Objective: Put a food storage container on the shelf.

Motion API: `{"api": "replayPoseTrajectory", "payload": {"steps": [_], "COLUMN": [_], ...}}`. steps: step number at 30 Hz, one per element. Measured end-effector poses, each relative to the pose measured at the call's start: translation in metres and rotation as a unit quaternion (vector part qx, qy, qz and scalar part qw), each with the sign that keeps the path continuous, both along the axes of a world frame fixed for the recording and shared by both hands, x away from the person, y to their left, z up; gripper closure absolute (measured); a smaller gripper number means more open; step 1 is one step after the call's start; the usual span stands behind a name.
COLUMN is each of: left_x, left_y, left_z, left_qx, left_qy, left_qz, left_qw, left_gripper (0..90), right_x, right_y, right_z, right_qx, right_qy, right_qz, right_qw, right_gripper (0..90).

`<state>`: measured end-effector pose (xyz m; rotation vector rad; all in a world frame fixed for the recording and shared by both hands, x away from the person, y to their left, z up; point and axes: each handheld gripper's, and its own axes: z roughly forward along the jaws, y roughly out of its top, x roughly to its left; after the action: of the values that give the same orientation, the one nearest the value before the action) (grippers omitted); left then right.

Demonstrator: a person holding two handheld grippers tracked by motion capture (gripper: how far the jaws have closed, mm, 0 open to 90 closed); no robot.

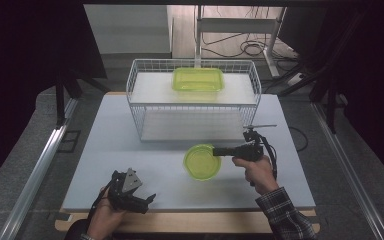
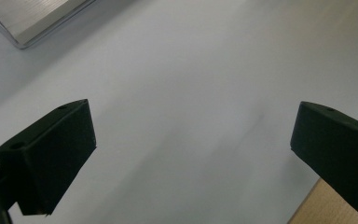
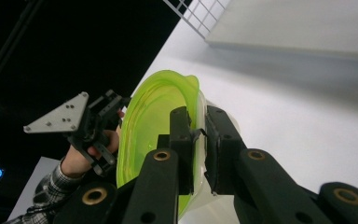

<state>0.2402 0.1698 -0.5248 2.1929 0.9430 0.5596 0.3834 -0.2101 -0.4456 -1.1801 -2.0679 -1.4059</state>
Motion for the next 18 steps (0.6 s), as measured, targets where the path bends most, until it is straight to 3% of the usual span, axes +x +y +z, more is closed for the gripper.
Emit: {"api": "replayPoseTrajectory", "payload": {"steps": [18], "left_x": [0.001], "left_y": [0.002], "left_z": [0.001], "left_qx": [-0.008], "left_qy": [0.001], "left_qz": [0.005], "left_qw": [1.0000], "left_gripper": [0.0], "right_x": [0.009], "right_y": [-0.004], "right_z": [0.038], "right_qx": [0.025], "right_qy": [-0.020], "right_qz": [-0.018], "right_qw": [0.9993], "right_gripper": [82.0]}}
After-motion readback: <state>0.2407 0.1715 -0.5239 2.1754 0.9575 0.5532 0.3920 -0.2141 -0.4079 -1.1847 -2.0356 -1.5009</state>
